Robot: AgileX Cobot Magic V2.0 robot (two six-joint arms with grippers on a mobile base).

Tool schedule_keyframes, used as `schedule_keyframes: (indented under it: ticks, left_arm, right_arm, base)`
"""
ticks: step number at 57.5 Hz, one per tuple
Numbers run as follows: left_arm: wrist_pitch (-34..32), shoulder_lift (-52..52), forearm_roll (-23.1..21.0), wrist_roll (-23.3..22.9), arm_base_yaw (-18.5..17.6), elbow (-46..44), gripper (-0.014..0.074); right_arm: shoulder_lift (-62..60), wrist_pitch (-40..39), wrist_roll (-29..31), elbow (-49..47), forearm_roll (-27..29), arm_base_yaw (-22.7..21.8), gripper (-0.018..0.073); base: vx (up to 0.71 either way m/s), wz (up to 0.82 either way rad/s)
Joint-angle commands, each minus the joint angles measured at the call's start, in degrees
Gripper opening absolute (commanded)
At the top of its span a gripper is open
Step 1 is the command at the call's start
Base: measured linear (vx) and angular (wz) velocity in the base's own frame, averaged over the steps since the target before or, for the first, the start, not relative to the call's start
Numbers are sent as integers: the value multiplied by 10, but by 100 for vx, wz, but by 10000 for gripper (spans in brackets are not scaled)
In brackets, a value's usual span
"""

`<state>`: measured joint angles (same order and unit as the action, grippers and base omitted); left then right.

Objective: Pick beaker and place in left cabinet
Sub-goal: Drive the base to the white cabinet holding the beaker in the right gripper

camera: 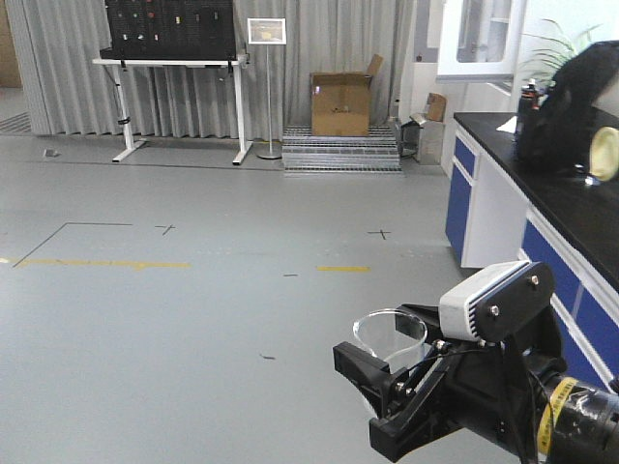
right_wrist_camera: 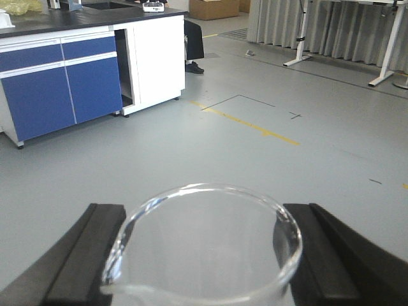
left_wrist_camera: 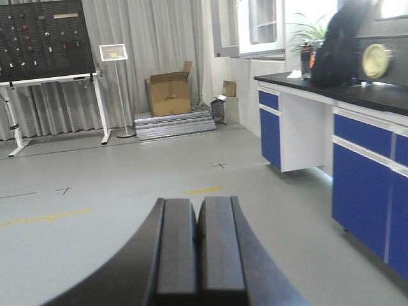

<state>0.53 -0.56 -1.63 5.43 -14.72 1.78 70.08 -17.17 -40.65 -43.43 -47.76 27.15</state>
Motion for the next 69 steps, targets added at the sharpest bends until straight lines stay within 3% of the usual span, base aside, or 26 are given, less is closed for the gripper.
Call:
schedule_keyframes:
  ticks: [1, 69]
  left_arm:
    - [-48, -10, -5, -2, -2, 9, 1]
    - [-48, -10, -5, -2, -2, 9, 1]
  right_arm:
    - [-16, -32, 5, -17, 9, -2, -4]
    - [-13, -30, 5, -17, 9, -2, -4]
  base:
    - [70, 13]
    - [75, -2]
